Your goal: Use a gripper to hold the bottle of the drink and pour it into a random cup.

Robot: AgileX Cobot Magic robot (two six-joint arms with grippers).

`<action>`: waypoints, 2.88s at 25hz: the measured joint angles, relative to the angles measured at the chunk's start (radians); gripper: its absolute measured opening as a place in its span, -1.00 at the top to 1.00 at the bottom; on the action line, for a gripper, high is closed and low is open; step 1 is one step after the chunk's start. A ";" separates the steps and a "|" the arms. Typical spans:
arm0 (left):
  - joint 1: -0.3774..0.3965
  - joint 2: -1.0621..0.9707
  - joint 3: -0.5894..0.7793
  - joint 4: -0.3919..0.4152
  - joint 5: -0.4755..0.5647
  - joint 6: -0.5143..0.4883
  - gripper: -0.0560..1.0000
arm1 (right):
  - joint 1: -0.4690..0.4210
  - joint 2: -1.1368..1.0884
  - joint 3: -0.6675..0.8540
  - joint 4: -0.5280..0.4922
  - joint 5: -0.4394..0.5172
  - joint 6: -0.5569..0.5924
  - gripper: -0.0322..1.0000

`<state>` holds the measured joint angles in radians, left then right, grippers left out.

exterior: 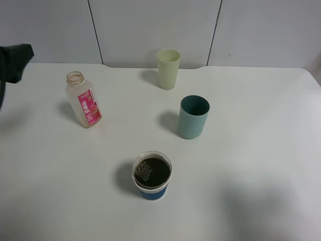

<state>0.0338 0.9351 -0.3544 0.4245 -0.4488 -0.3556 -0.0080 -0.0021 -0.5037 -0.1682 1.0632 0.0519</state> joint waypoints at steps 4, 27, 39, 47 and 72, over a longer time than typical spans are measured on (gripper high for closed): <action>0.000 -0.144 -0.109 -0.077 0.291 0.018 -0.96 | 0.000 0.000 0.000 0.000 0.000 0.000 -0.98; 0.000 -0.714 -0.424 -0.416 1.387 0.370 -0.96 | 0.000 0.000 0.000 0.000 0.000 0.000 -0.98; 0.000 -0.939 -0.291 -0.398 1.488 0.366 -0.96 | 0.000 0.000 0.000 0.000 0.000 0.000 -0.98; 0.000 -0.939 -0.184 -0.404 1.491 0.366 -0.96 | 0.000 0.000 0.000 0.000 0.000 0.000 -0.98; 0.000 -0.939 -0.151 -0.411 1.499 0.356 -0.96 | 0.000 0.000 0.000 0.000 0.000 0.000 -0.98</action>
<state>0.0338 -0.0039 -0.5053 0.0135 1.0506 0.0000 -0.0080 -0.0021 -0.5037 -0.1682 1.0632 0.0519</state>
